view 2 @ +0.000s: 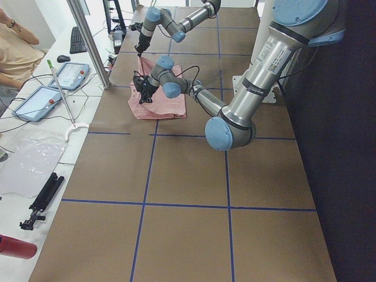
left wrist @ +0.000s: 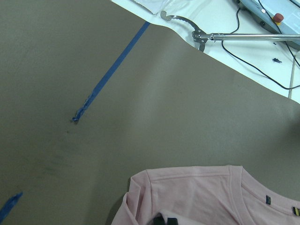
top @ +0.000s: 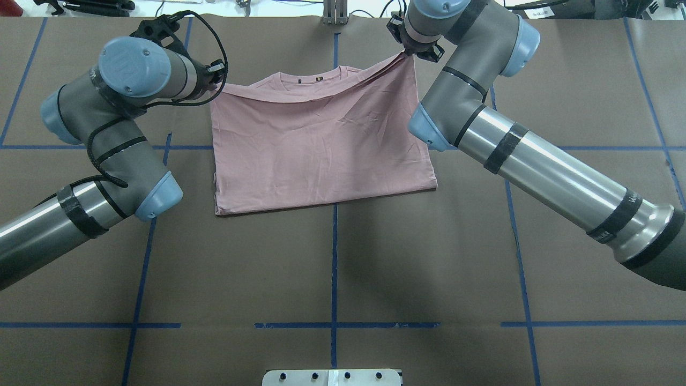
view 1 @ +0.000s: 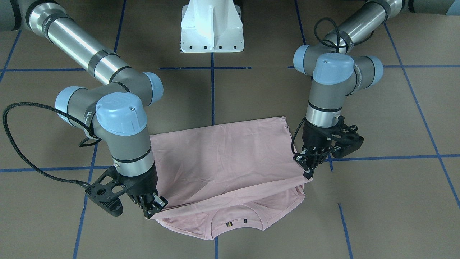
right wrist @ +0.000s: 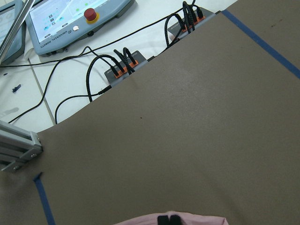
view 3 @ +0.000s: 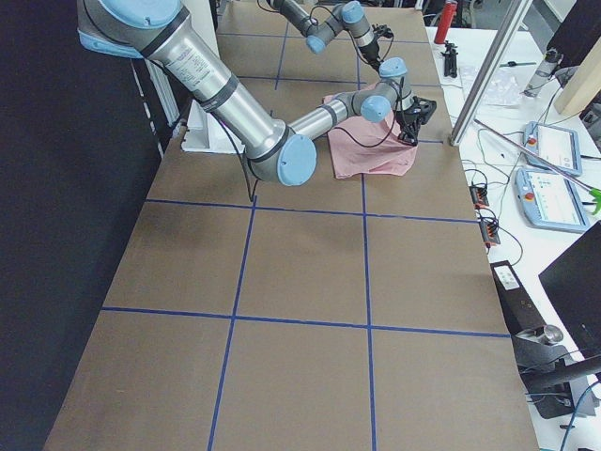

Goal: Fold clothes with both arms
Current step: 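Release the hem at the collar and raise both grippers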

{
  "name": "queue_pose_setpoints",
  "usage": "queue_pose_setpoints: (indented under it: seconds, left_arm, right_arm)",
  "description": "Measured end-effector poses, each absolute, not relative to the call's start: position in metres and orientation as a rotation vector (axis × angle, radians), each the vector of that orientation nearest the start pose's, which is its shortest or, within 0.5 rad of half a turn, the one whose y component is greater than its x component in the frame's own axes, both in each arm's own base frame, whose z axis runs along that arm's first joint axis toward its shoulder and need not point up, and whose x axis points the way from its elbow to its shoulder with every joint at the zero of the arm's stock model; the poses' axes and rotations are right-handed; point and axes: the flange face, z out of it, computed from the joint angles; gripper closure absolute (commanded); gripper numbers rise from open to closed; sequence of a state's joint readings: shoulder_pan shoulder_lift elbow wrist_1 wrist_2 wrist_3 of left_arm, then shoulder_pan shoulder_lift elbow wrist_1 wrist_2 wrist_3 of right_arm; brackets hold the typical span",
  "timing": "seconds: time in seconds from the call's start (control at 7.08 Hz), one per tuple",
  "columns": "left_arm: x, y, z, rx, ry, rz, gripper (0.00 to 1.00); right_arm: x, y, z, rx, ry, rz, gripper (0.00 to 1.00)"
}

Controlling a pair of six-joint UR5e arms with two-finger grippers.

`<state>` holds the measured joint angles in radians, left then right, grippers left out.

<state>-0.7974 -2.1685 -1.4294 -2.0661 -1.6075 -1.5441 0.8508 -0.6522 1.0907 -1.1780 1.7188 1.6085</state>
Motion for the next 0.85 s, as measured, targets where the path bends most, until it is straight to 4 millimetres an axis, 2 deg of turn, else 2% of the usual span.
queue_pose_setpoints:
  seconds: [0.28,0.42,0.56,0.85]
  left_arm:
    - [0.429,-0.627,0.338,0.361,0.904,-0.693,1.0]
    - [0.431,-0.629,0.342,0.359,0.9,-0.694,0.2]
    - [0.432,-0.628,0.345,0.358,0.898,-0.693,0.0]
    - [0.43,-0.626,0.342,0.372,0.929,-0.682,0.0]
  right_arm:
    - [-0.473,-0.712,0.263,0.189,-0.813,0.774,1.0]
    - [-0.48,-0.709,0.266,0.183,-0.807,0.769,0.02]
    - [-0.486,-0.706,0.272,0.181,-0.798,0.764,0.0]
    - [-0.494,-0.699,0.278,0.194,-0.785,0.753,0.0]
